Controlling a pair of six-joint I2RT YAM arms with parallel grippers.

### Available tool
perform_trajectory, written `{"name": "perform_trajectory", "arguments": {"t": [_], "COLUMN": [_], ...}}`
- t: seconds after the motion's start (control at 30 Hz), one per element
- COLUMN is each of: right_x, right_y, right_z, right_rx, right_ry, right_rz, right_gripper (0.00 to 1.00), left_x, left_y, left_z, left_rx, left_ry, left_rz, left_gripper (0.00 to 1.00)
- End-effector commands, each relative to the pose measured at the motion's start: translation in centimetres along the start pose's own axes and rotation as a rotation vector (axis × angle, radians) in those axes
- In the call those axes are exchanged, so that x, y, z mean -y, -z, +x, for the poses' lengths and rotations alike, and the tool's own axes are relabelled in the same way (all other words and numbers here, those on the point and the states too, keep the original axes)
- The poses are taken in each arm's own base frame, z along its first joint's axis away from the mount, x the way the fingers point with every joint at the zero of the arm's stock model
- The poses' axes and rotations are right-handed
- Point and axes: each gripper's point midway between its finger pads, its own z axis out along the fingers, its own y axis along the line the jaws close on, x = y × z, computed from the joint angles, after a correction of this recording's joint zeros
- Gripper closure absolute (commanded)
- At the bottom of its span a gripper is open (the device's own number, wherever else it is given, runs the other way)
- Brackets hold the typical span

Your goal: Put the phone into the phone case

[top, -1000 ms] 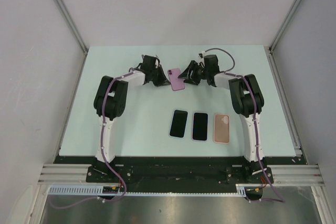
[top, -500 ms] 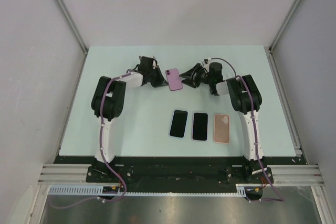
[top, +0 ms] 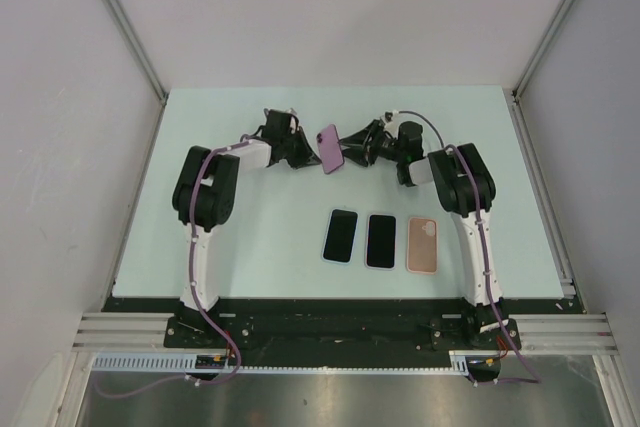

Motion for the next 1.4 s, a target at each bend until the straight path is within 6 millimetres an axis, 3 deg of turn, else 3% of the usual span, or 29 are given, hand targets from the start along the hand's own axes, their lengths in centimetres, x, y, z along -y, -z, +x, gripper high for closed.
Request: {"name": "perform_trajectory", "arguments": {"t": [0.0,0.17,0.3,0.47,0.57,0.7,0.8,0.9,1.03,1.07,1.13,1.17,1.23,1.27,1.37], "right_x": [-0.5,0.1,2.3,2.7,2.8,2.6,2.1,1.8,0.0,-1.3,-2.0,-3.7,-4.6,-6.0,-5.9], "right_y": [-0.9,-1.0,-0.4,0.1,0.4,0.3,0.4,0.5,1.3,2.0,3.1,4.2,5.6,6.7,9.5], "right_z": [3.8,3.6,3.0,2.3,1.9,1.8,1.6,1.7,1.1,0.8,-0.2,-0.3,-1.0,-0.7,0.1], "right_rx": [-0.119,-0.112,-0.078,-0.046,-0.033,-0.028,-0.028,-0.031,-0.014,-0.004,0.037,0.048,0.083,0.091,0.091], "right_ry": [0.000,-0.005,0.031,0.102,0.122,0.147,0.163,0.173,0.238,0.254,0.338,0.355,0.464,0.485,0.534], "right_rz": [-0.050,-0.037,0.086,0.181,0.203,0.202,0.184,0.191,0.221,0.245,0.309,0.346,0.420,0.453,0.610], "right_gripper": [0.47,0.48,0.50,0.50,0.58,0.84,0.95,1.00,1.00,1.00,1.00,1.00,1.00,1.00,1.00], "left_x": [0.1,0.1,-0.1,-0.3,-0.4,-0.4,-0.5,-0.3,1.7,1.9,3.3,3.9,4.7,6.0,7.4], "left_y": [-0.2,-0.2,-0.3,-0.4,-0.5,-0.6,-0.6,-0.3,1.9,2.5,4.5,5.3,6.7,8.3,11.1], "left_z": [3.5,3.5,3.6,3.7,3.8,3.8,3.9,4.0,2.9,2.8,1.6,1.3,1.4,1.0,1.5], "left_rx": [-0.089,-0.087,-0.088,-0.092,-0.095,-0.097,-0.099,-0.107,-0.076,-0.070,-0.027,-0.018,-0.013,0.006,0.002], "left_ry": [0.013,0.015,0.014,0.013,0.016,0.016,0.014,0.013,-0.020,-0.027,-0.056,-0.065,-0.084,-0.105,-0.156], "left_rz": [0.003,0.005,0.003,-0.001,-0.005,-0.003,-0.005,0.003,0.038,0.033,0.047,0.055,0.076,0.107,0.140], "left_gripper": [1.00,1.00,1.00,1.00,1.00,1.00,0.99,1.00,0.97,0.95,0.84,0.79,0.60,0.52,0.18]}}
